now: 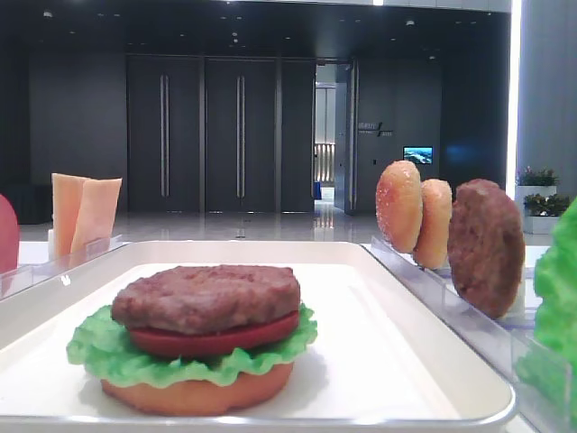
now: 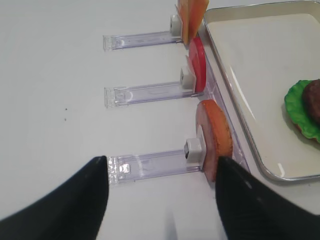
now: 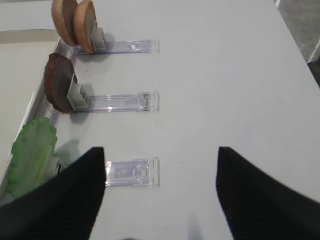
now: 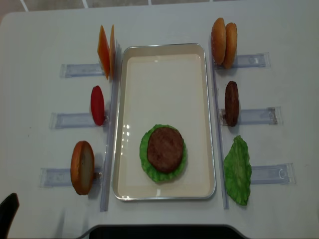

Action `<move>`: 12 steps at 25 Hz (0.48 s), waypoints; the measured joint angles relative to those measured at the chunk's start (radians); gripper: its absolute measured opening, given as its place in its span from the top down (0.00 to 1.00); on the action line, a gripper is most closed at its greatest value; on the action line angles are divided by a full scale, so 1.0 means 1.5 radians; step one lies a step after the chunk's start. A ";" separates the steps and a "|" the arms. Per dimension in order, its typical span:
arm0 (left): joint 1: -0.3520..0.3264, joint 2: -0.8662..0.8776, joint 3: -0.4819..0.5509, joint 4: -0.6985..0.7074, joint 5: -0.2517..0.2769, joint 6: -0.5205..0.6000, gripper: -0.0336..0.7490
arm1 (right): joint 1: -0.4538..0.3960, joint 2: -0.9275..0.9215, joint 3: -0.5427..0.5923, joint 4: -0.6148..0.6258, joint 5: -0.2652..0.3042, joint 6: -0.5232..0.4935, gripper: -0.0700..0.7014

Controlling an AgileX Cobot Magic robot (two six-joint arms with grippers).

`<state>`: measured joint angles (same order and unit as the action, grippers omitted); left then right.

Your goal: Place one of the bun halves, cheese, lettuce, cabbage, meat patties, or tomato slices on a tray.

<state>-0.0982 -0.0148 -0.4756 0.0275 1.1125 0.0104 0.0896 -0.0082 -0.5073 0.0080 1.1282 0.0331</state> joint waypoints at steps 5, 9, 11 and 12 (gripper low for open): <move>0.000 0.000 0.000 0.000 0.000 0.000 0.30 | 0.000 0.000 0.000 0.011 0.001 -0.022 0.32; 0.000 0.000 0.000 0.000 0.000 0.000 0.30 | 0.000 0.000 0.000 0.015 0.001 -0.022 0.32; 0.000 0.000 0.000 0.000 0.000 0.000 0.30 | -0.001 0.000 0.000 0.018 0.001 -0.022 0.32; 0.000 0.000 0.000 0.000 0.000 0.000 0.30 | -0.003 0.000 0.000 0.019 0.001 -0.022 0.32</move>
<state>-0.0982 -0.0148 -0.4756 0.0275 1.1125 0.0104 0.0852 -0.0082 -0.5073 0.0369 1.1293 0.0000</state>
